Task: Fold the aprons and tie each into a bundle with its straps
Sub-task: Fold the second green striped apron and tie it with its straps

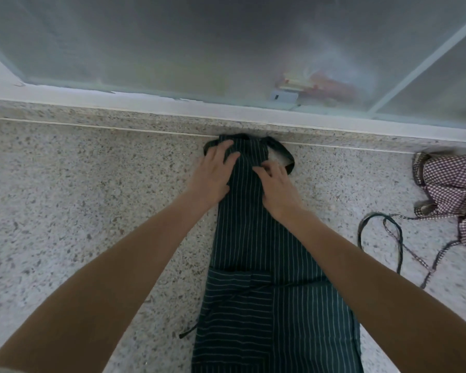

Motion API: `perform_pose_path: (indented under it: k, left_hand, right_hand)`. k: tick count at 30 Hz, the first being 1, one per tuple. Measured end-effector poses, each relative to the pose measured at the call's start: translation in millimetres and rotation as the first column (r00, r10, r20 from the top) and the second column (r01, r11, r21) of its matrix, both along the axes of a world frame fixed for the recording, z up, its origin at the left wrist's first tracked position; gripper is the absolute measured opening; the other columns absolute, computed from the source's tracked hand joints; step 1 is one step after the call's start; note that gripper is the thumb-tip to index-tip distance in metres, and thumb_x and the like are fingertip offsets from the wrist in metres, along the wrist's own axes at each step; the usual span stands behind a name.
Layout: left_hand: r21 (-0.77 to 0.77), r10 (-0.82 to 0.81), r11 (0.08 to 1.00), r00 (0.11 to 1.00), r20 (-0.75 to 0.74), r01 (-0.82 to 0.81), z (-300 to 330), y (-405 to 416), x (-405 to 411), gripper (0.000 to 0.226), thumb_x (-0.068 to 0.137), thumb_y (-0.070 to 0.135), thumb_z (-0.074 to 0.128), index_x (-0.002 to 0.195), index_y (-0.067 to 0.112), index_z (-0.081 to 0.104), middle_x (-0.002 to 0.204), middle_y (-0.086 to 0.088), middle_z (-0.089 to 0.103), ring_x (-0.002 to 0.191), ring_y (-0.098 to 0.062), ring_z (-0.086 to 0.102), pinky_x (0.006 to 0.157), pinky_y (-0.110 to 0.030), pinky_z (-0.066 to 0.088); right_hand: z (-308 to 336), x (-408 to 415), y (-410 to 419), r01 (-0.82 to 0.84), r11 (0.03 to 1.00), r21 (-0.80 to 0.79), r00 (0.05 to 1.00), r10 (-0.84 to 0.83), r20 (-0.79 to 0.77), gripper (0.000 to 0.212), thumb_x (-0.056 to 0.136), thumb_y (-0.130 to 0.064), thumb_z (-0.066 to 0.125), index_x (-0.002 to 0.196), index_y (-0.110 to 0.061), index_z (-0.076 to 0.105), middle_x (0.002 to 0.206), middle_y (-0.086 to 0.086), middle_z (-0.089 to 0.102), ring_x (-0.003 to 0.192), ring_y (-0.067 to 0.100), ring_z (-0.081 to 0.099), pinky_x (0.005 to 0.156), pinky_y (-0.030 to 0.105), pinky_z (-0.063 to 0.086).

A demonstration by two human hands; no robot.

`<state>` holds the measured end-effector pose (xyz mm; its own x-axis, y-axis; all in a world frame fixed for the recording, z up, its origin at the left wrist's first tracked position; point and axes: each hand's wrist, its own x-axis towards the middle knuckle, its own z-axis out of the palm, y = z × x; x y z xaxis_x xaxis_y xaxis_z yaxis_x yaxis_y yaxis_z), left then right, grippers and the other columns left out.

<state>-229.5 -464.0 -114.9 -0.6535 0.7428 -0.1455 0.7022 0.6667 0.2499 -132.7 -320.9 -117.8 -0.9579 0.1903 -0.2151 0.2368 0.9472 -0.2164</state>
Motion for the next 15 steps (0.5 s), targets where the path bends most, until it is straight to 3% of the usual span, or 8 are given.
perform_pose_path:
  k: [2,5,9,12,15]
  left_hand:
    - [-0.040,-0.130,0.991,0.991,0.034,0.131,-3.2,-5.3,13.9,0.081,0.087,0.039,0.061,0.148,0.010,0.018,0.156,-0.007,0.010,0.143,-0.024,0.010,0.117,-0.033,0.015]
    - [-0.289,-0.125,0.944,0.984,0.128,0.158,-15.2,-17.7,18.2,0.119,0.073,0.070,0.058,0.149,0.008,-0.009,0.157,-0.006,-0.015,0.145,-0.021,-0.012,0.116,-0.035,-0.003]
    - [-0.482,-0.058,0.865,0.981,0.186,0.142,-19.5,-30.1,9.2,0.142,0.056,0.083,0.058,0.143,0.010,-0.028,0.150,-0.004,-0.035,0.141,-0.020,-0.025,0.113,-0.043,-0.012]
    - [-0.504,-0.072,0.854,0.989,0.130,0.128,-16.8,-29.9,9.5,0.144,0.054,0.086,0.056,0.143,0.009,-0.027,0.151,-0.006,-0.033,0.142,-0.021,-0.024,0.113,-0.047,-0.012]
    - [-0.400,-0.072,0.912,0.996,0.056,0.089,-13.3,-32.4,24.4,0.135,0.061,0.080,0.059,0.147,0.011,-0.018,0.154,-0.006,-0.026,0.143,-0.022,-0.021,0.115,-0.044,-0.008]
  right_hand:
    - [-7.4,11.0,-4.7,0.001,0.994,-0.108,0.999,0.005,0.054,0.070,0.090,-0.011,0.057,0.148,-0.010,0.020,0.151,0.009,0.020,0.137,0.025,0.024,0.110,0.031,0.029]
    - [-8.8,14.8,0.7,0.072,0.979,-0.192,0.972,-0.025,0.234,0.092,0.087,-0.031,0.065,0.150,-0.007,0.002,0.159,0.005,-0.003,0.145,0.021,0.007,0.116,0.028,0.011]
    - [-7.6,15.6,-0.1,0.083,0.966,-0.247,0.934,0.011,0.358,0.120,0.075,-0.039,0.076,0.148,-0.010,-0.016,0.154,-0.001,-0.028,0.146,0.018,0.002,0.117,0.033,0.017]
    - [-7.6,15.8,-2.3,0.106,0.957,-0.270,0.934,-0.003,0.358,0.123,0.074,-0.037,0.077,0.148,-0.011,-0.017,0.153,0.000,-0.031,0.146,0.019,0.000,0.116,0.032,0.015]
    - [-5.0,26.2,-10.3,0.129,0.955,-0.266,0.959,-0.053,0.277,0.111,0.078,-0.032,0.074,0.150,-0.014,-0.009,0.156,0.000,-0.023,0.146,0.018,-0.001,0.118,0.034,0.015]
